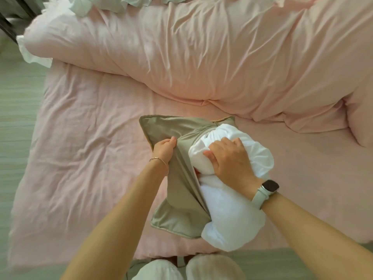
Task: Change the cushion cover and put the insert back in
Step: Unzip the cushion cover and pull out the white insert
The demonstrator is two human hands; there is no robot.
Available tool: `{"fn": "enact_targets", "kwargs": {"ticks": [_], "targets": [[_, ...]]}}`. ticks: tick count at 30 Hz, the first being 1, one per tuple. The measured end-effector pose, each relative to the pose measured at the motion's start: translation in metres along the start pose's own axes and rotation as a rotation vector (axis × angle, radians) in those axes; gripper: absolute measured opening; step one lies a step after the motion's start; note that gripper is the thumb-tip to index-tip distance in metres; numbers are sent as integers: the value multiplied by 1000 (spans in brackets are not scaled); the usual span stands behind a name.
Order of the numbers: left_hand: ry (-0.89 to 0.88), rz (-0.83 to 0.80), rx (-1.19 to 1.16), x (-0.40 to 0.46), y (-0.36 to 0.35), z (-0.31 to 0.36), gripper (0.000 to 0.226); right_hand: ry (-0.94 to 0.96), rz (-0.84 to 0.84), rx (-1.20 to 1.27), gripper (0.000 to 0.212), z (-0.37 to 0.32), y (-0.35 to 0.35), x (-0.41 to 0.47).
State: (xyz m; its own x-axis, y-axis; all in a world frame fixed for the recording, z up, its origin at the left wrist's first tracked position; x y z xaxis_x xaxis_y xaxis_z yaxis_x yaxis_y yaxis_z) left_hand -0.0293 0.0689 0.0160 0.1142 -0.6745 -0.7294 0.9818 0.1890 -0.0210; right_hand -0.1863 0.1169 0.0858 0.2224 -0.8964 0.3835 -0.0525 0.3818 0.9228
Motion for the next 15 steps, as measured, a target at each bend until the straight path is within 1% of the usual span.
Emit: {"fn": "enact_targets", "kwargs": {"ticks": [2, 4, 5, 6, 8, 9, 10, 13, 15], "targets": [[33, 114, 50, 9, 7, -7, 21, -32, 56, 96, 49, -6, 17, -12], [64, 233, 124, 12, 21, -13, 34, -72, 116, 233, 42, -6, 37, -29], [61, 228, 162, 14, 26, -20, 36, -83, 135, 293, 37, -5, 45, -38], [56, 166, 199, 15, 29, -27, 35, -95, 132, 338, 33, -5, 51, -47], [96, -47, 300, 8, 27, -35, 25, -141, 92, 390, 31, -4, 54, -57], [129, -125, 358, 2, 28, -33, 20, -168, 72, 399, 31, -4, 52, -55], [144, -171, 412, -2, 29, -25, 21, -185, 55, 399, 30, -6, 49, -49], [87, -217, 519, -7, 43, 14, 21, -157, 1, 436, 27, -28, 34, -20], [24, -222, 461, -11, 53, 42, 19, -108, -64, 506, 28, -48, 22, -5]]}}
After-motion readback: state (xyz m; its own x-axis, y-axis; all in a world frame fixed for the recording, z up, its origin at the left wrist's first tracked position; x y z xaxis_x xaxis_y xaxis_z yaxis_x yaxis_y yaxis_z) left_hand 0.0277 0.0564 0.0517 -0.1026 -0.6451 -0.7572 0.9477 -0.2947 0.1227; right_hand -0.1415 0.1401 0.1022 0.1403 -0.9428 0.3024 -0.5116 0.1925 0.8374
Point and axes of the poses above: each hand's wrist, its own x-axis towards the middle knuckle, its own y-axis out of the back of the hand, z = x × y, the point moved 5 cm from there along x, towards the middle knuckle, and after that the axes turned 13 degrees about -x, right-handed, at the moved point
